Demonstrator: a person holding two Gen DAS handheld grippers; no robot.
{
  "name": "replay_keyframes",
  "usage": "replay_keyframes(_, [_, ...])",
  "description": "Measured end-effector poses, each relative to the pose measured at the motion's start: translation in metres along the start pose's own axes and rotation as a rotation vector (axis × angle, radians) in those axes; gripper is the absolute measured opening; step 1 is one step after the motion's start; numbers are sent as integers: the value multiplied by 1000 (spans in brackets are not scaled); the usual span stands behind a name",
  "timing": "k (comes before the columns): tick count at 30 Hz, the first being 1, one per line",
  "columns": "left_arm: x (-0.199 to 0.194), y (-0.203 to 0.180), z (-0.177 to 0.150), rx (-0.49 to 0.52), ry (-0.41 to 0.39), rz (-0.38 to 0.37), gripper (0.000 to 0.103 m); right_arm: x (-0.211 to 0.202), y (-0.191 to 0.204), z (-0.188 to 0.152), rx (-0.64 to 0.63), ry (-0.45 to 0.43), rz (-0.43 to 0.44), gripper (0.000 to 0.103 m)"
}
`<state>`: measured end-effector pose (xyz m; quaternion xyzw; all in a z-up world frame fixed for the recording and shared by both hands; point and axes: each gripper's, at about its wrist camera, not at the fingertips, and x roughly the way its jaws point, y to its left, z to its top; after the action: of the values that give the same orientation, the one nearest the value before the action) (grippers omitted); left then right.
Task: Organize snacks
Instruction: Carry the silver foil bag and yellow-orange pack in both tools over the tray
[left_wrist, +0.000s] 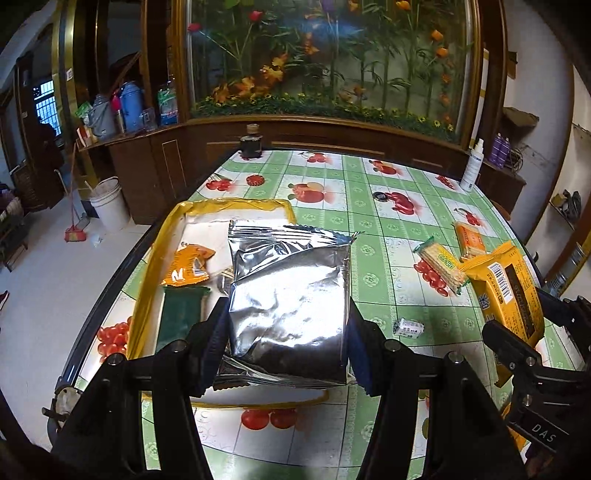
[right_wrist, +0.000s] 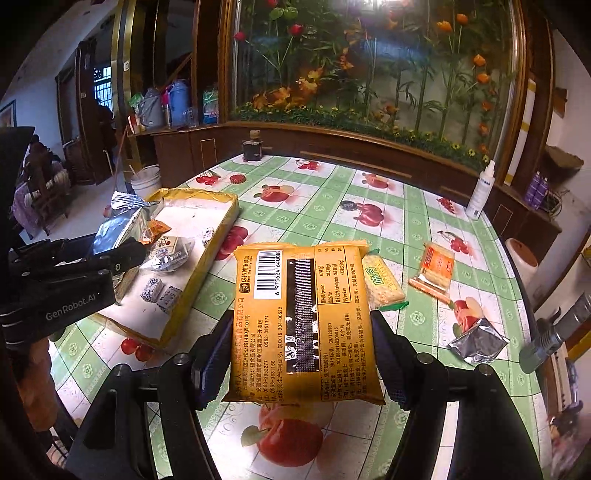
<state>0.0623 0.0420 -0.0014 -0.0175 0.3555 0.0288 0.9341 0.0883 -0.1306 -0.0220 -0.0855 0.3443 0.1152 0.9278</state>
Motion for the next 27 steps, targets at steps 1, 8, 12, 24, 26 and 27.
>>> replay_keyframes(1, [-1, 1, 0, -2, -2, 2, 57, -2, 2, 1, -4, -6, -6, 71])
replay_keyframes(8, [-5, 3, 0, -5, -13, 11, 57, -15, 15, 7, -48, -48, -69, 71])
replay_keyframes(12, [-6, 3, 1, -5, -14, 14, 57, -21, 20, 9, -62, -65, -78, 71])
replay_keyframes(24, [-11, 12, 4, -4, -24, 56, 57, -18, 20, 9, -42, -64, -9, 71])
replay_keyframes(26, [-11, 17, 5, -10, -26, 77, 57, -15, 18, 10, -17, -58, 35, 71])
replay_keyframes(27, [-10, 19, 5, -11, -27, 88, 57, -13, 19, 10, -13, -57, 47, 71])
